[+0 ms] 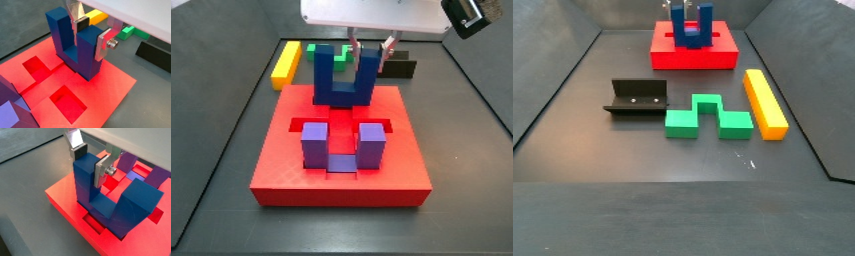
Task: Pick up the blue object. Move up. Move to above the board. Insert the blue object.
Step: Insert the blue object.
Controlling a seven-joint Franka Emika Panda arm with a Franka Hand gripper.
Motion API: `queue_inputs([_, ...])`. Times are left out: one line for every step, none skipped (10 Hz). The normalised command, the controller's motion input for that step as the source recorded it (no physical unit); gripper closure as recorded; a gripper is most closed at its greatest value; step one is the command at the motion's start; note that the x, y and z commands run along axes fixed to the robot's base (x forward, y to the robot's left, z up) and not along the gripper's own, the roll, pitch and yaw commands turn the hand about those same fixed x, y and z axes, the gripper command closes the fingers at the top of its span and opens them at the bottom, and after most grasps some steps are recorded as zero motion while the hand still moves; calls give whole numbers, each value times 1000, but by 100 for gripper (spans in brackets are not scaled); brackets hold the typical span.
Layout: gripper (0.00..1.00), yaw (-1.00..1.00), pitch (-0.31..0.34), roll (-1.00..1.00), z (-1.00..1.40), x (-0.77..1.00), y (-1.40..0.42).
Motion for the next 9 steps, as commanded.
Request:
queue_inputs([100, 0, 0, 3, -171, 0, 0])
queue_inputs([100, 0, -49, 0, -566, -89, 0])
queue_inputs([100, 0, -139, -39, -860, -157, 0])
queue_inputs([100, 0, -110, 0, -880, -80, 0])
queue_inputs([100, 0, -83, 41, -831, 0, 0])
queue_inputs([100, 0, -81, 53, -817, 0, 0])
queue_inputs([100, 0, -60, 59, -697, 0, 0])
queue_inputs([100, 0, 0, 89, -203, 0, 0])
queue_inputs([100, 0, 0, 0, 0, 0, 0])
